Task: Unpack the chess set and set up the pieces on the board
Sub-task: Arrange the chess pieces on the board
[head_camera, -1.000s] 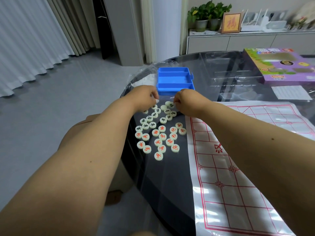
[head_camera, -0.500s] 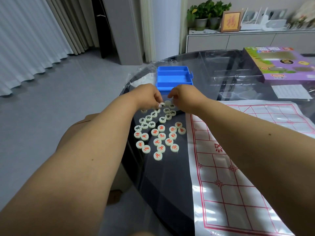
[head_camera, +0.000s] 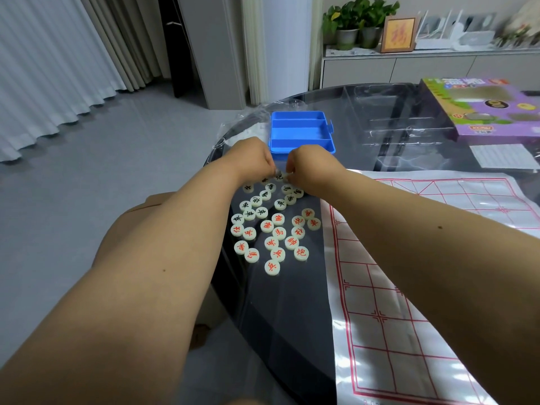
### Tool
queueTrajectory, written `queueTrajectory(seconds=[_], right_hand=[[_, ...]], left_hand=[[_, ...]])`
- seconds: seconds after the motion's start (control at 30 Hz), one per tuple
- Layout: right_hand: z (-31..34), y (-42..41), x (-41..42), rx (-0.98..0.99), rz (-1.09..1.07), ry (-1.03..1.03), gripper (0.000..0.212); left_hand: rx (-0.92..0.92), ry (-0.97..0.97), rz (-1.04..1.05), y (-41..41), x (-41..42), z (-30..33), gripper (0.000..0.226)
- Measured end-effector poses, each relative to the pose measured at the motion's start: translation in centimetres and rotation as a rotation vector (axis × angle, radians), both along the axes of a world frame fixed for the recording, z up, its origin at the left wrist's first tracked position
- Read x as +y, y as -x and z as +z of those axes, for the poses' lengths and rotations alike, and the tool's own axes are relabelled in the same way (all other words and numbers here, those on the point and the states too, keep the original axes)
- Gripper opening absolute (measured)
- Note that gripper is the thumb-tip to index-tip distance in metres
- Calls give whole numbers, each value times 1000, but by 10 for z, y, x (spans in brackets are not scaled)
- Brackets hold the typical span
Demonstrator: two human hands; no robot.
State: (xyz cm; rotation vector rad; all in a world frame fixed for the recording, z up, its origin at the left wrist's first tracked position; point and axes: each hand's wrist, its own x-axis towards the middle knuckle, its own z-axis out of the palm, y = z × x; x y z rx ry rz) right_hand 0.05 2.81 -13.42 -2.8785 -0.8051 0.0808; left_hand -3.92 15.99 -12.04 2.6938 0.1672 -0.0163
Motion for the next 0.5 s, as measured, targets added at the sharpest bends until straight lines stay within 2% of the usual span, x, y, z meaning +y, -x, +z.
queueTrajectory(seconds=[0.13,0.27,0.5], right_hand=[[3,-3,4,37,-40,94,22],[3,-5,0,44,-43,90,23],[1,0,-7,13,-53,-110,24]], left_hand=[[-8,-28,41,-1,-1,0,20],[-33,-13,29,3,1,0,14],[-127,-7,60,29,15,8,9]])
